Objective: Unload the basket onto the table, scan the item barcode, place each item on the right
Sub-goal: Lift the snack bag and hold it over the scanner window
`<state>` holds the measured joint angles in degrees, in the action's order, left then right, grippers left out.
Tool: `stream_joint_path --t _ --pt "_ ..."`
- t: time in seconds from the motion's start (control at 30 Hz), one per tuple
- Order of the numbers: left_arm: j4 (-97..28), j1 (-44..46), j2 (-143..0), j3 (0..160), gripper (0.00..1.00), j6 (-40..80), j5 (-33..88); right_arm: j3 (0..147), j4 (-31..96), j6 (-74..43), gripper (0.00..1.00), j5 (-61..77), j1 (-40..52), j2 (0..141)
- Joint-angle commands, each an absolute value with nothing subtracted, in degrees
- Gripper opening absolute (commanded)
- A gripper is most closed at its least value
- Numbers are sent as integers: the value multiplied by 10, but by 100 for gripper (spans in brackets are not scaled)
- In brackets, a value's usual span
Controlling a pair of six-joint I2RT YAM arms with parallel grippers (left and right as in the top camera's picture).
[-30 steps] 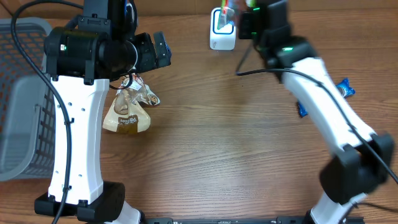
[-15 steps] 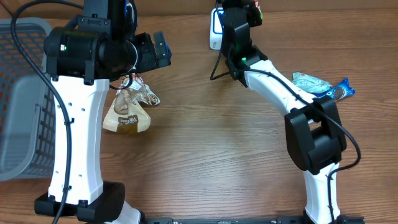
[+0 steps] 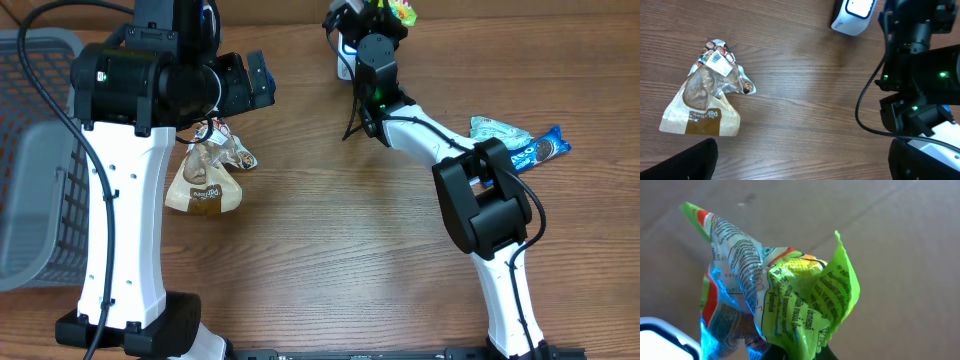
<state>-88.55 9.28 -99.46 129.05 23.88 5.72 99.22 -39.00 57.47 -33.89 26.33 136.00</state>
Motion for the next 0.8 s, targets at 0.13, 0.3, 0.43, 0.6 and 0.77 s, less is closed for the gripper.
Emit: stream_joint_path --t 0.13,0.3,0.43,0.6,0.77 --pt "-885 94 -997 1295 100 240 54 1005 -403 601 4 -298 249 1367" --pt "-885 94 -997 1295 100 240 54 1005 -400 606 4 -256 236 1367" --pt "-885 94 -997 1295 100 240 54 1005 -400 667 4 -205 223 1367" --pt "-885 94 -997 1295 99 240 54 1005 -400 680 4 -179 211 1367" --pt "-885 94 -997 1295 100 240 54 1005 -398 680 4 -179 216 1367"
